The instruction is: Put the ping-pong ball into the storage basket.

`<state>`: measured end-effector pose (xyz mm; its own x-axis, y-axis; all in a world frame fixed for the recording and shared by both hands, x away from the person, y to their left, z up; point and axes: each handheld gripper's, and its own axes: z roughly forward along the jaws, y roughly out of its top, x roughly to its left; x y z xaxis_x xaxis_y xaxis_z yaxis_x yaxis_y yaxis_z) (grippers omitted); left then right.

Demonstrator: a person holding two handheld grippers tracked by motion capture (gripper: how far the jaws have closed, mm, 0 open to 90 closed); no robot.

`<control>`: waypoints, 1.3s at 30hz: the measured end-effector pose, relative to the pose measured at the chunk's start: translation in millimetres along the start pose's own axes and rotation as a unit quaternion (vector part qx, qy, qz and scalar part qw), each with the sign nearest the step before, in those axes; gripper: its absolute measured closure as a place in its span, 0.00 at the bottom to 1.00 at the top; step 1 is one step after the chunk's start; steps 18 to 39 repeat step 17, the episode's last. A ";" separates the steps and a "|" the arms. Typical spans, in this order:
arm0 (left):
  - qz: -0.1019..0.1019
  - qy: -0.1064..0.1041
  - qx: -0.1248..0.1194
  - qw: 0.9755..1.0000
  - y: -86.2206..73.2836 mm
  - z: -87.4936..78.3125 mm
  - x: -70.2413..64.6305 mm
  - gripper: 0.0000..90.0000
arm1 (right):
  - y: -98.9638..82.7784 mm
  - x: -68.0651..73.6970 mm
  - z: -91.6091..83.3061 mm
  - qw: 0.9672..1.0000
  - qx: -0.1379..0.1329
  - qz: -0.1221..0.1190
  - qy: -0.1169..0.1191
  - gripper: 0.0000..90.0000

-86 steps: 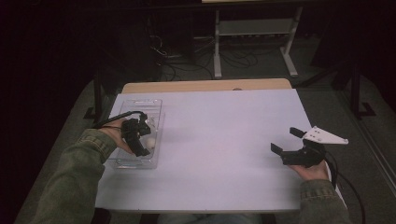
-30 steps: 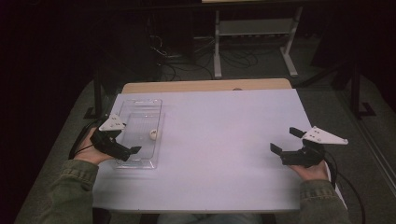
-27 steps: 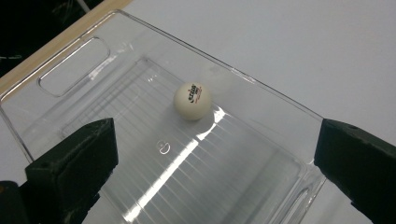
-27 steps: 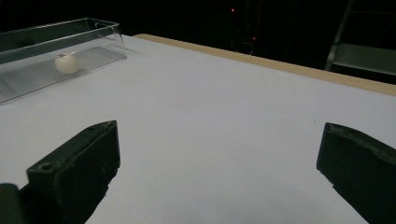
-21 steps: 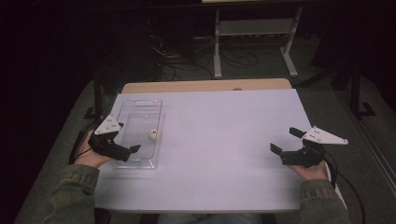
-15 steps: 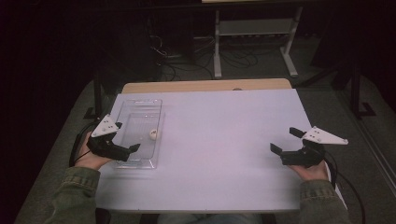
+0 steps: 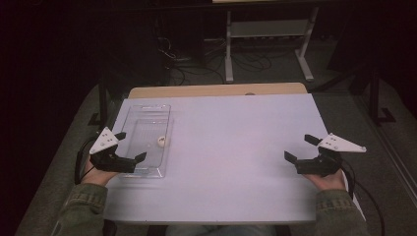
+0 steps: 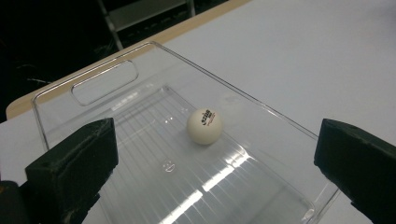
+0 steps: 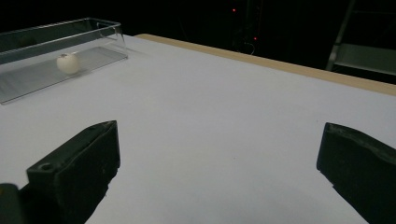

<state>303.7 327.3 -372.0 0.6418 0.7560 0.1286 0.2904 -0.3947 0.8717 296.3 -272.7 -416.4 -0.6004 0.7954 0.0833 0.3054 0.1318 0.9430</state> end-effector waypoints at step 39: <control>-0.067 0.037 -0.106 0.991 -19.5 -17.5 5.0 0.00 | -0.2 -1.6 -2.6 1.000 -0.007 0.004 0.002 0.00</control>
